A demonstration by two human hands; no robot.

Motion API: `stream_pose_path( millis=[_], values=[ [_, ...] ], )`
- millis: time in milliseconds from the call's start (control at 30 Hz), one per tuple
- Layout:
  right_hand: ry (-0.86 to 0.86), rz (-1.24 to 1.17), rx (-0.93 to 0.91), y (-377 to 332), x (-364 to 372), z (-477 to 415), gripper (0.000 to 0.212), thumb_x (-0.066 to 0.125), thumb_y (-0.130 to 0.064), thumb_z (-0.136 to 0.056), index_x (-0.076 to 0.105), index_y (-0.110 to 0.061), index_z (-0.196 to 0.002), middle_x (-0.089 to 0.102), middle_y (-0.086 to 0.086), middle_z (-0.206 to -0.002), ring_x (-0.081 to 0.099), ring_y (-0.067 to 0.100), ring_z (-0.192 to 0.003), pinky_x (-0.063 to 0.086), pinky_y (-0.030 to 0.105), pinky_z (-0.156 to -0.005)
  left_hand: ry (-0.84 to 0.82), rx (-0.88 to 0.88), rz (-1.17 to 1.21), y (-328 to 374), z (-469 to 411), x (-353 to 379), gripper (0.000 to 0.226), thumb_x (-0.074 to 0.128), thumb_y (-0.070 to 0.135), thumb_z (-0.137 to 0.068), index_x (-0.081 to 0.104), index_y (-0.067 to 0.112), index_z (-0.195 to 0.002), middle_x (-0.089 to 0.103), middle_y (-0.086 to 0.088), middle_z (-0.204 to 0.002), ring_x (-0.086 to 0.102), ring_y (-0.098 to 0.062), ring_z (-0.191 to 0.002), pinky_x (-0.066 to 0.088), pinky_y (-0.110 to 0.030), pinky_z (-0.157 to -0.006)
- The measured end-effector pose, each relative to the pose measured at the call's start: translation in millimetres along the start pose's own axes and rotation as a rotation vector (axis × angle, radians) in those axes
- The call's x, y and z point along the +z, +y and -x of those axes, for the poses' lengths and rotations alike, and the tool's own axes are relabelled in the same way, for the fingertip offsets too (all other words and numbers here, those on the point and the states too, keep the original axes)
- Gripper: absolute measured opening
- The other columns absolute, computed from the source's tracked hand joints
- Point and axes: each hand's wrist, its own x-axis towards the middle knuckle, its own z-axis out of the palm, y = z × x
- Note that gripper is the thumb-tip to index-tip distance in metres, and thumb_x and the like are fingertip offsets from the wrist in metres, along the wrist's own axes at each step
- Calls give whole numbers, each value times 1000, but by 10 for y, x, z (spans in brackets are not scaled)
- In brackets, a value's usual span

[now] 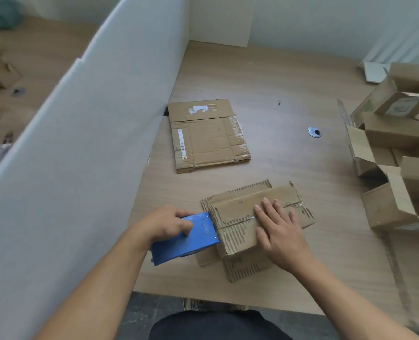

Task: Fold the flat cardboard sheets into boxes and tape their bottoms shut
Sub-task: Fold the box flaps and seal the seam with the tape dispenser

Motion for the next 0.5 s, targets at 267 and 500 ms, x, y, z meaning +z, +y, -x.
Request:
stream_pose_path(
  millis=[267,500],
  values=[
    [-117,-23,15,-452,3,-14,63,3,-73,-80,3,-67,-143,-7,-5,-164,-9,23,-148,-5,52,-119,-9,57,210,11,-33,299,53,55,35,-58,68,61,-102,74,16,-101,69,-13,-94,55,-32,-87],
    [-146,-10,-20,-292,15,-62,44,-1,-74,-84,-14,-80,-125,-31,-16,-154,-21,18,-149,-13,48,-118,-48,46,204,-122,39,267,53,55,38,-61,64,67,-105,73,14,-104,68,-17,-99,51,-35,-95]
  ],
)
